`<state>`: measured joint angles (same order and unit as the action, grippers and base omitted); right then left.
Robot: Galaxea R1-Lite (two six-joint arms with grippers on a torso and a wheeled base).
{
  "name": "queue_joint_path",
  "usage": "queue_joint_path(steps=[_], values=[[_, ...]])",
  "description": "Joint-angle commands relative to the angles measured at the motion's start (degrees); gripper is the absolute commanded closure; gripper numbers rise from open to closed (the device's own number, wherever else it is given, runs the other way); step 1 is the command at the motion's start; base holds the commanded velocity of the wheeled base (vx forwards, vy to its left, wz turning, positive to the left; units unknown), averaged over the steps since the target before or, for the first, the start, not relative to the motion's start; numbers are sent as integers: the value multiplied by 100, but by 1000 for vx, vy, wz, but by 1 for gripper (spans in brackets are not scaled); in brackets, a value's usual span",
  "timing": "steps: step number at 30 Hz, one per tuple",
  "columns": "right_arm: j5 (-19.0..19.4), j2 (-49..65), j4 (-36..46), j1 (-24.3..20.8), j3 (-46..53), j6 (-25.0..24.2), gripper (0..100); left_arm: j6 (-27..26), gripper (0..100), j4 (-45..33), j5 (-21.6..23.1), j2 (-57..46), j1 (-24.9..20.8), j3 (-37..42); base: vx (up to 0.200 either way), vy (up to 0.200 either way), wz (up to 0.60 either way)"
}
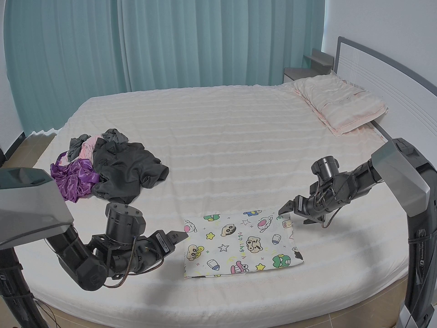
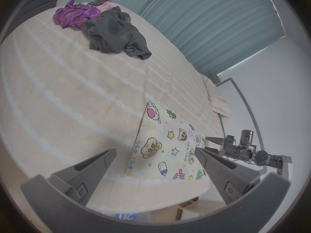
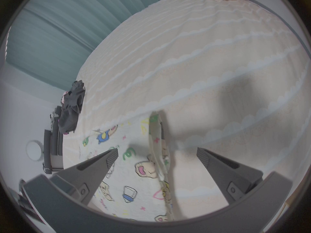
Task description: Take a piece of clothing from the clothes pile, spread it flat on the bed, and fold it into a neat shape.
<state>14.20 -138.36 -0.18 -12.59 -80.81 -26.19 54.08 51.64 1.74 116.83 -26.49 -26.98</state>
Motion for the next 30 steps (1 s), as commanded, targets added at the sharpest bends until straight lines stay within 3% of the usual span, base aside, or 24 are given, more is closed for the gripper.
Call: queue_joint_path(steps=[1,6,10,17,30], values=[[-251,398,-1625,-112,1700,790,0,-591,0,-22,-543,1491,-49,-1090,0,0,0],[-172,424,-2161,-147,2113,949,0,-855,0,-31,-605,1869,-181,-1539,0,0,0],[171,415,-2170,-156,2149,984,0,-1303,0,-40,-640,2177,-225,-1908,0,0,0],[557,415,-2188,-217,2140,1019,0,-1488,0,-57,-570,2265,-251,-2145,0,0,0],[575,345,-1994,-323,1929,1353,0,-1505,0,-49,-500,2379,-357,-2365,0,0,0]])
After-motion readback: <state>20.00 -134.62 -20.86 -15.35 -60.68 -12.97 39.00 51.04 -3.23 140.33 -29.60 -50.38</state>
